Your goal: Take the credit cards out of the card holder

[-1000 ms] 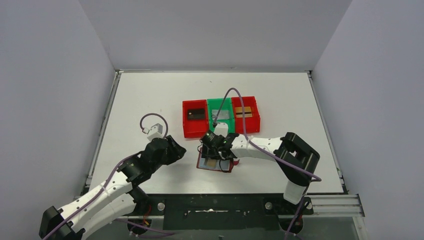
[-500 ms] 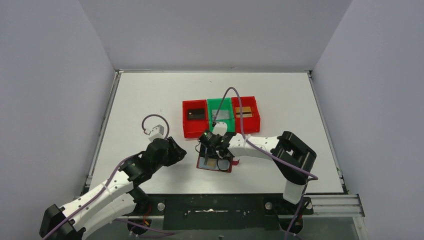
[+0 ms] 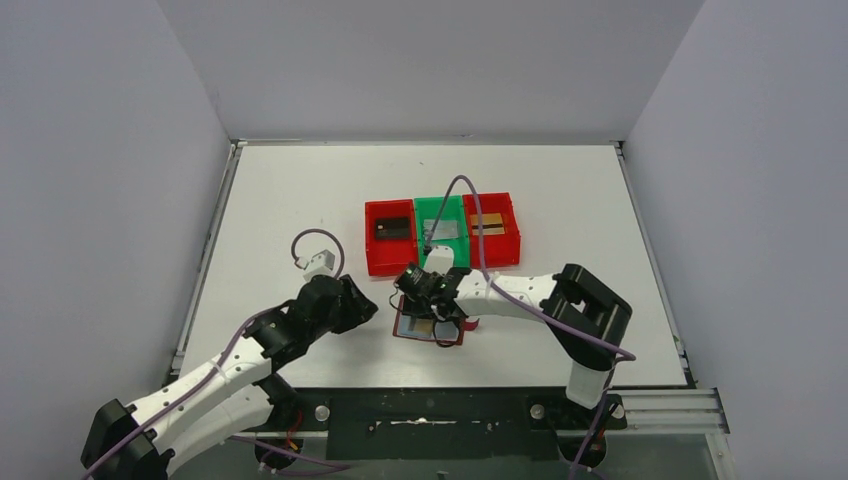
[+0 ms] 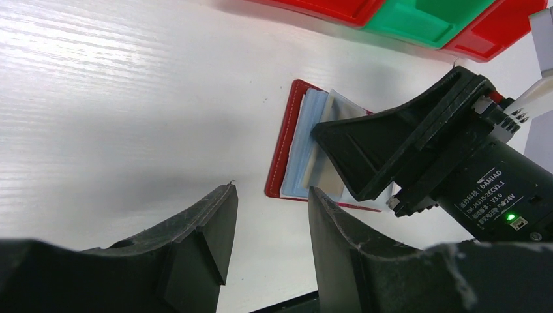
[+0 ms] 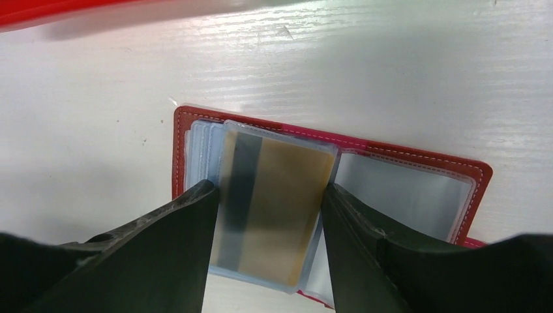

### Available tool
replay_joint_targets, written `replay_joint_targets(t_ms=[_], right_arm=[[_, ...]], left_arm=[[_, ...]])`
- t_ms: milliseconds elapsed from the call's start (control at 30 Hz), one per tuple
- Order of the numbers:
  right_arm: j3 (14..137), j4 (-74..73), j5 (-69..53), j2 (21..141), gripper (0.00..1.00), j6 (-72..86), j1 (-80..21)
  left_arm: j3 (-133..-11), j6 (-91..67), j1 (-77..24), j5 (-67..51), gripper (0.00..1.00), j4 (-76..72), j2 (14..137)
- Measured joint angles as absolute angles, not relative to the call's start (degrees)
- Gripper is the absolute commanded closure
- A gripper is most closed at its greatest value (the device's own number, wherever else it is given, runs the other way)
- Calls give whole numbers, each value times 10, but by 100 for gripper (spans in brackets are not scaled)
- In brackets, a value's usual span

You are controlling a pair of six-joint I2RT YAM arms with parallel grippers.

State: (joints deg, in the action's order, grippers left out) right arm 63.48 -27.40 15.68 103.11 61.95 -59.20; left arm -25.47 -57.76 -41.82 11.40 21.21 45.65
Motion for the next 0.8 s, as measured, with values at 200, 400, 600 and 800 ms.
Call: replay_joint_targets(t_ms=[200,400,600,800], right_arm=[[529,-156,103,963,53,622,-560],[437,-38,41,915,48,638,-528],[429,-16,19,906,34,645,-518],[524,-136,79,955,33,632,-547]], left_arm=[[-254,-569,-418,73,56,171,483],[-248,-561,-418,11,55,102,523],[-251,-552,-418,-6,55,81,563],[-252,-573,-418,58,53,136,510]])
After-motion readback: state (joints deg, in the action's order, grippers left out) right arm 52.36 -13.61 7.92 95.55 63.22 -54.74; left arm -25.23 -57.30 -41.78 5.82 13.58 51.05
